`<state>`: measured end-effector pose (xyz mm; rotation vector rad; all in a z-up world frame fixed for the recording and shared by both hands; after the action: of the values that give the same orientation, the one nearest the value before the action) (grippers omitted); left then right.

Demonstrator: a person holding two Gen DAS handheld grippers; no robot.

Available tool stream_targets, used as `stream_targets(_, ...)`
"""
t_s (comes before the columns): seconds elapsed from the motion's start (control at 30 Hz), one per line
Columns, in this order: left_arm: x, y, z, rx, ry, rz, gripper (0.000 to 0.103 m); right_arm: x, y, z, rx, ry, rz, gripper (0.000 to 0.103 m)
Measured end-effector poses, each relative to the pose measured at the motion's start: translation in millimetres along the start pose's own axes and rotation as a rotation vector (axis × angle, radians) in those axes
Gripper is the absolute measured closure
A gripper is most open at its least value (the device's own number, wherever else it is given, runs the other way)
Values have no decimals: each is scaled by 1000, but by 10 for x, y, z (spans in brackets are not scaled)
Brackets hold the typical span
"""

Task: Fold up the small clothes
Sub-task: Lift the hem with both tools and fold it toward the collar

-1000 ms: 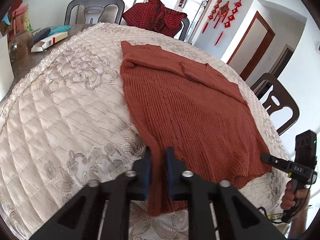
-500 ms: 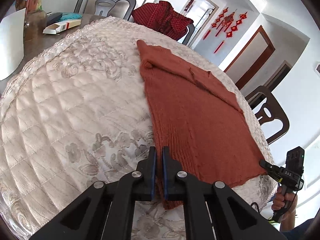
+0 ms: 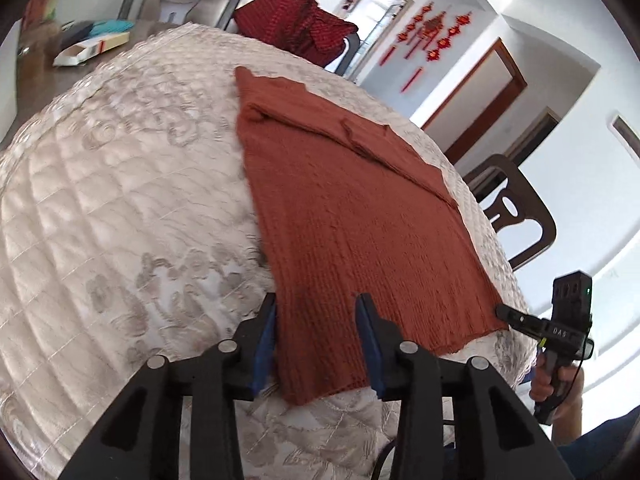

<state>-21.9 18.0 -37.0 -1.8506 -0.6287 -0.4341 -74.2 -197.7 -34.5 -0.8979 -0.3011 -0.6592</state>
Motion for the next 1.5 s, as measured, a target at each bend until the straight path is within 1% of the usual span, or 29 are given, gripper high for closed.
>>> stream_targets(0.13,38,28,-9,-4,-12,-15,64,47,47,-53,24,43,-23,84)
stream_targets(0.17,34,29,-5,3,-10,-16,71,49,56,-54,24,43,-29,84)
stream_targets(0.2,26,36,7,16,-5,-15,82,49,53,-52,20,38,-34,84)
stream_targets(0.23,20,41,34,33,-6,-16,87,46,53,-58,9,33,-34,88)
stream_targets(0.27,16,44,61,34,-14,-15,92,41,58,-64,-3,28,-31,94)
stream_targets(0.3,12,45,86,22,-28,-11,95,40,53,-63,0,26,-35,94)
stream_targets(0.4,22,34,130,6,-44,-11,96,35,45,-60,5,23,-37,94)
stream_targets(0.43,31,9,130,0,-47,-19,96,37,28,-46,23,25,-43,95)
stream_targets(0.6,177,-328,110,-65,-45,-118,96,98,-168,97,119,11,-99,95)
stream_targets(0.63,204,-392,101,-76,-45,-133,96,107,-228,140,152,11,-111,95)
stream_targets(0.7,241,-503,72,-98,-46,-155,96,115,-295,240,177,-13,-122,95)
stream_targets(0.83,331,-645,55,-131,-48,-192,96,147,-375,398,196,-60,-139,95)
stream_targets(1.0,522,-542,121,-138,-91,-209,96,311,-332,313,203,-38,-178,95)
stream_targets(1.17,807,-494,93,-150,-94,-262,96,606,-334,275,219,-31,-247,95)
stream_targets(1.33,1211,-289,74,-160,-105,-297,96,994,-252,251,221,-53,-283,95)
stream_targets(1.47,1516,-47,64,-158,-117,-287,96,1360,-121,194,222,-53,-300,95)
stream_targets(1.5,1576,5,65,-151,-114,-285,96,1407,-103,186,224,-53,-300,95)
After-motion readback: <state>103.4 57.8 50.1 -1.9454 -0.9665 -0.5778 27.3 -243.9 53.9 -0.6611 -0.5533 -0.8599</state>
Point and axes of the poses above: each gripper's, at about its wrist camera, not at the fingertips, and y roughly the way its jaws point, z to its left, x to its top, the point moved 7 cm from there along y, roughly the way its jaws point, and after that the axes turned 11 degrees about x, right-handed, at the moved point
